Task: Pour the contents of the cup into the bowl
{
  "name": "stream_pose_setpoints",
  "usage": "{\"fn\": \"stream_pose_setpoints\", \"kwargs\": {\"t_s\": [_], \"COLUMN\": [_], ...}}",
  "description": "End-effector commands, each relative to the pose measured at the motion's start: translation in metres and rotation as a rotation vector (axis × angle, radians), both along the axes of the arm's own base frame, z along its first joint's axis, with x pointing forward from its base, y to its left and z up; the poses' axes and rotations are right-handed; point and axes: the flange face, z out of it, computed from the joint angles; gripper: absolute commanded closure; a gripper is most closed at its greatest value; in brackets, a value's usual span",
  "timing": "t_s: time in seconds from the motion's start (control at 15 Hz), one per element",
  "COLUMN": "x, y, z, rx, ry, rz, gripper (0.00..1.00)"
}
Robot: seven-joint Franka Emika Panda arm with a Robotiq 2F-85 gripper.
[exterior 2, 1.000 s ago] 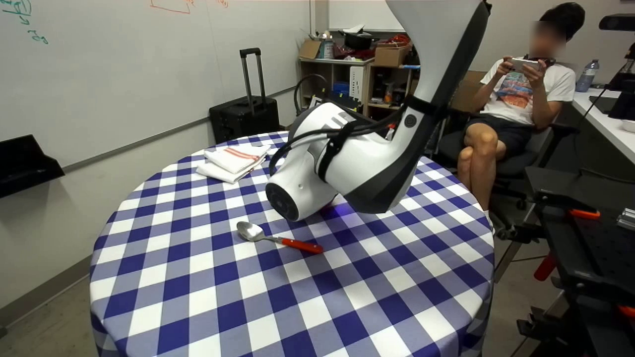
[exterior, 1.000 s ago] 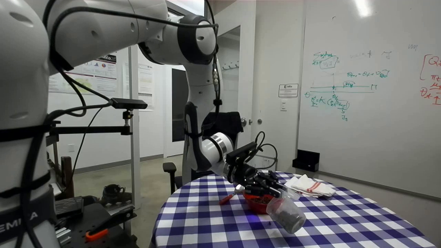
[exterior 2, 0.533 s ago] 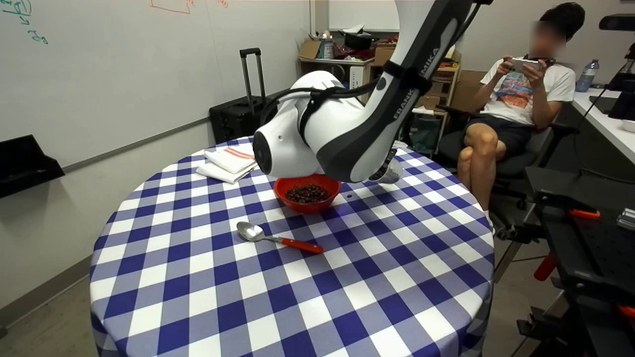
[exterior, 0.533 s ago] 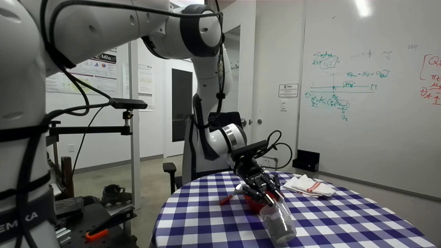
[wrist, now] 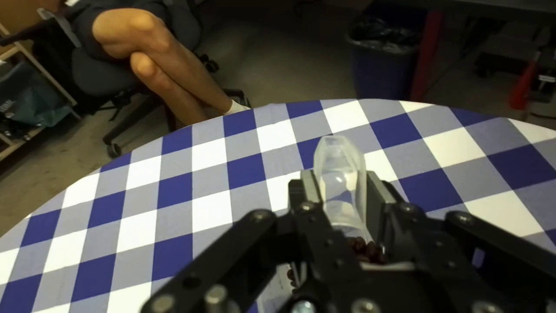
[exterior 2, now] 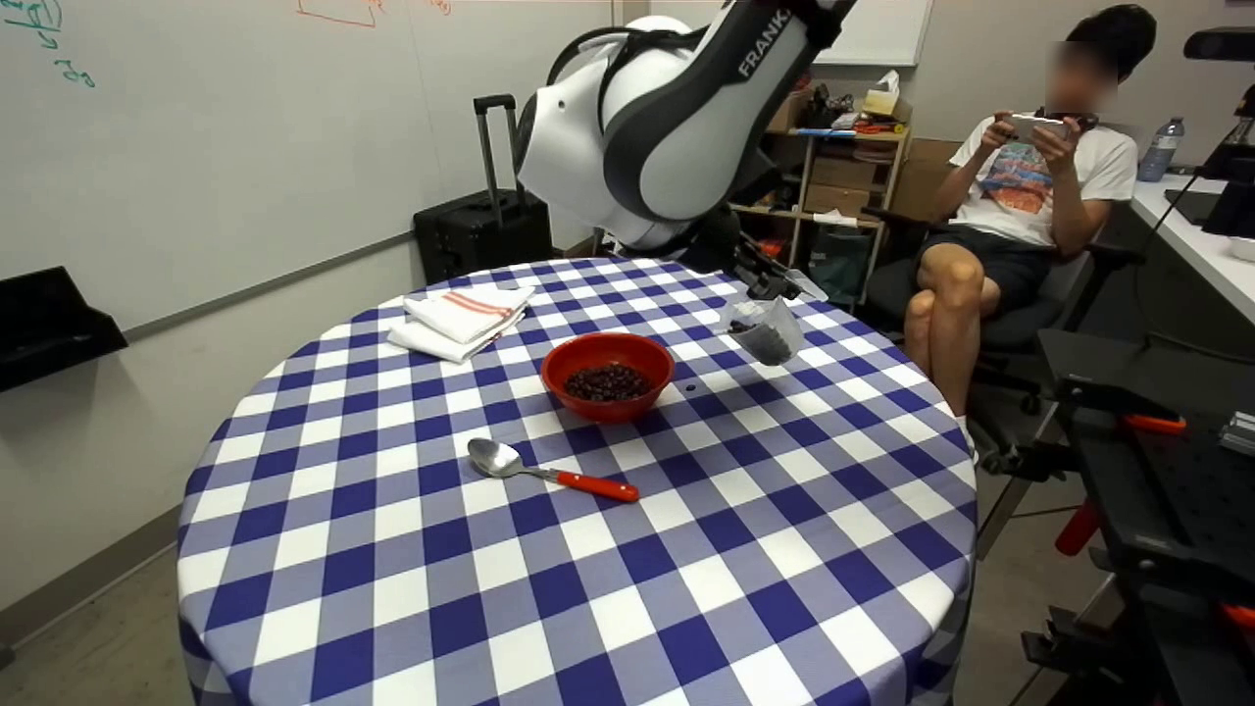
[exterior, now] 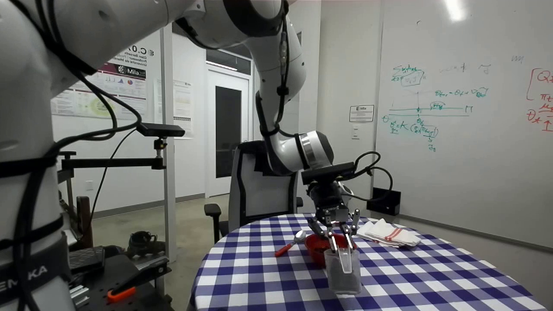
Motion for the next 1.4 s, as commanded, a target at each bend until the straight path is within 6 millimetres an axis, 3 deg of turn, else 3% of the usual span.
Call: {"fn": "stream_pose_setpoints", "kwargs": {"t_s": [0.0,0.4,1.07,1.33], "x": [-0.013,-0.028,-0.067,-0.086], "y": [-0.015,-0.042,-0.091,-0.102], "z": [0.032,0.045,0.033,0.022], "rx": [0.095,0.192,0.157,0.107], "ry": [-0.118,-0.332,-0.722,-0.83], "rz": [-0.138,-0.373,-0.712,-0.831], "gripper": [0.93,0.93,0.93,0.93]}}
